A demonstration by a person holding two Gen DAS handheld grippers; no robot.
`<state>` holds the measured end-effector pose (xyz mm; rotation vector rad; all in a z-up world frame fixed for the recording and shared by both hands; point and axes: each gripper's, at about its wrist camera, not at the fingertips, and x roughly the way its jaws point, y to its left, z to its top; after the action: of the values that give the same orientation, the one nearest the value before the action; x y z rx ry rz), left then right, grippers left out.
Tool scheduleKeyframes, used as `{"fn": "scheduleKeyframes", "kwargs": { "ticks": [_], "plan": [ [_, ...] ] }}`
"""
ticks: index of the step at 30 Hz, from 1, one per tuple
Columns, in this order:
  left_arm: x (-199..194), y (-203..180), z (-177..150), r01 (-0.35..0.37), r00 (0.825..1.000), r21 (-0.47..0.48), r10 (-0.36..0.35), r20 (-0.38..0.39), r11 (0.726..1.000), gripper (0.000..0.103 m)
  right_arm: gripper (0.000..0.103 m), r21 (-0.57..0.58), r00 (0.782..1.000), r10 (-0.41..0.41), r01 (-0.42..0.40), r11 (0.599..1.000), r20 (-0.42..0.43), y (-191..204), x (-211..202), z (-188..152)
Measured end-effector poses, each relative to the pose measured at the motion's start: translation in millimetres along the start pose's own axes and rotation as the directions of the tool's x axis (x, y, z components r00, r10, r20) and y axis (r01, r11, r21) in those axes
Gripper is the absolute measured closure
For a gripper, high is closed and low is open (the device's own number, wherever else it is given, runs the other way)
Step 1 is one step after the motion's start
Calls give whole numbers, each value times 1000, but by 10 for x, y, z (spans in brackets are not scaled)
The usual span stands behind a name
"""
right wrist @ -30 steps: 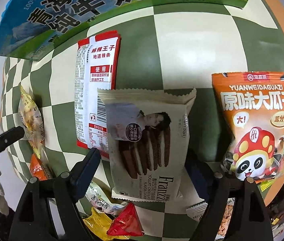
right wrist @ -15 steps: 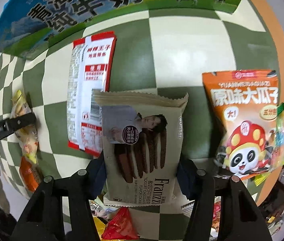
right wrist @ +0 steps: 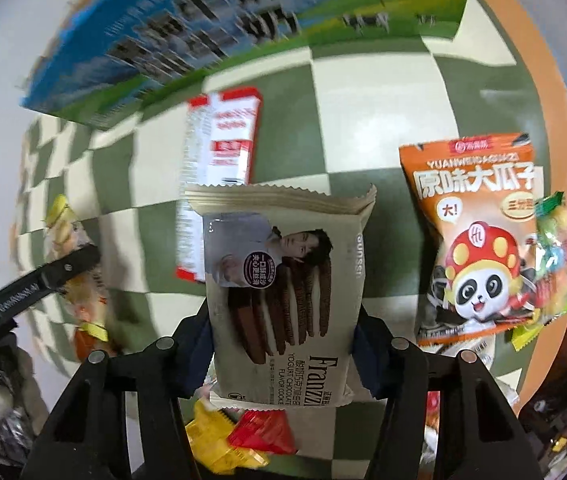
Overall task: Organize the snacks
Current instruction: 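Lower both packets into the cardboard box and open both tools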
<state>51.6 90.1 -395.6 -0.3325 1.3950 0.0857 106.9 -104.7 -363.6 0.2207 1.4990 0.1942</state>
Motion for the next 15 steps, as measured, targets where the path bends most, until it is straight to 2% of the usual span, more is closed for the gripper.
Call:
{"fn": "scheduleKeyframes", "kwargs": {
  "ticks": [3,4,6,7,10,12,15],
  "plan": [
    [-356,-150,87,61,998,14,-61,34,998,51,42,-24,998,44,-44,999,37,97,-279,23],
    [-465,-138,288,84,995,20,-84,45,996,51,42,-32,997,56,-55,998,53,117,-363,44],
    [-753,-305,486,121,990,53,-124,71,991,51,42,-42,993,80,-77,996,84,142,-545,96],
    [-891,-320,734,144,986,62,-148,79,988,51,42,-46,990,95,-91,995,100,115,-648,221],
    [-1275,-407,1183,207,972,88,-215,98,974,51,42,-65,978,137,-128,990,157,190,-993,351],
    [-1480,-544,1401,212,965,120,-227,129,970,51,42,-85,967,154,-139,987,202,237,-1254,538],
    [-1632,-794,1824,174,964,172,-203,169,970,51,42,-112,956,126,-99,989,264,220,-1605,858]
  ]
}}
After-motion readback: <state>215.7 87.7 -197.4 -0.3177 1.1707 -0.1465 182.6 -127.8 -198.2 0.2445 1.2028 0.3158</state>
